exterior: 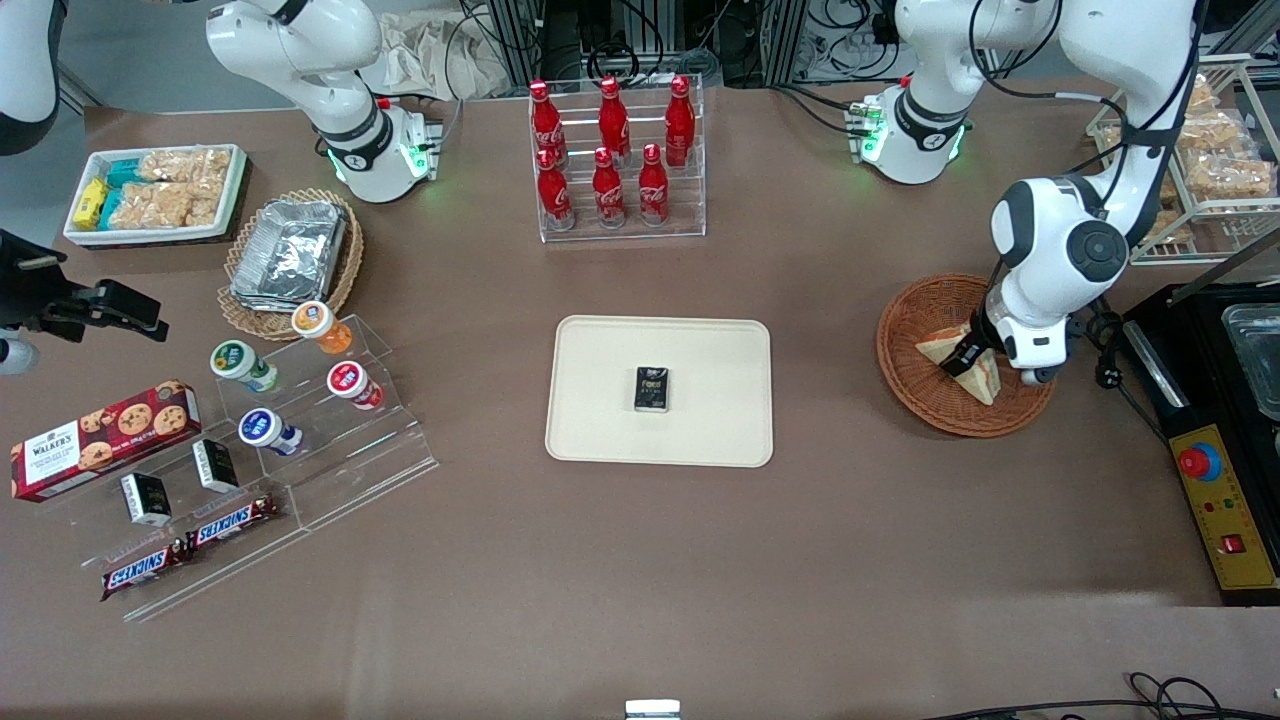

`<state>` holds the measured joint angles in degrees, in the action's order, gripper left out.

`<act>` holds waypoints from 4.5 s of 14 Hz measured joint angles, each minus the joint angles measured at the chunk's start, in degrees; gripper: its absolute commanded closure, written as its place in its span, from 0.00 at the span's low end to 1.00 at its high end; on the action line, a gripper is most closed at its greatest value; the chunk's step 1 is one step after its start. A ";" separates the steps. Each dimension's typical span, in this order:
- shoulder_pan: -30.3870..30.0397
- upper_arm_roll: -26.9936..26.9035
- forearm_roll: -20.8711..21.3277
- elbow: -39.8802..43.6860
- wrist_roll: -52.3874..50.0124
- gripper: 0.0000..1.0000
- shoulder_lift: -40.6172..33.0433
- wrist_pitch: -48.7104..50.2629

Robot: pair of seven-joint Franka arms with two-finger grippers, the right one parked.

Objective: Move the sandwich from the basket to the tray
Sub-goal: 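Lower the left gripper and close it on the wrapped sandwich, then lift the sandwich up out of the basket with the left gripper, then carry the sandwich with the left gripper over the white tray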

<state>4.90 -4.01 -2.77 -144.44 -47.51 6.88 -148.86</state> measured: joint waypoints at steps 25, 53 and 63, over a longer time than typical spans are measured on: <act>-0.75 4.56 3.30 48.37 38.58 1.00 -7.13 59.71; 11.75 21.99 7.32 47.12 13.64 1.00 21.78 32.04; 14.27 21.94 11.12 47.11 7.63 1.00 30.12 25.51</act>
<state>19.16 17.93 8.35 -97.33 -39.88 37.00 -123.35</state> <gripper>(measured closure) 0.744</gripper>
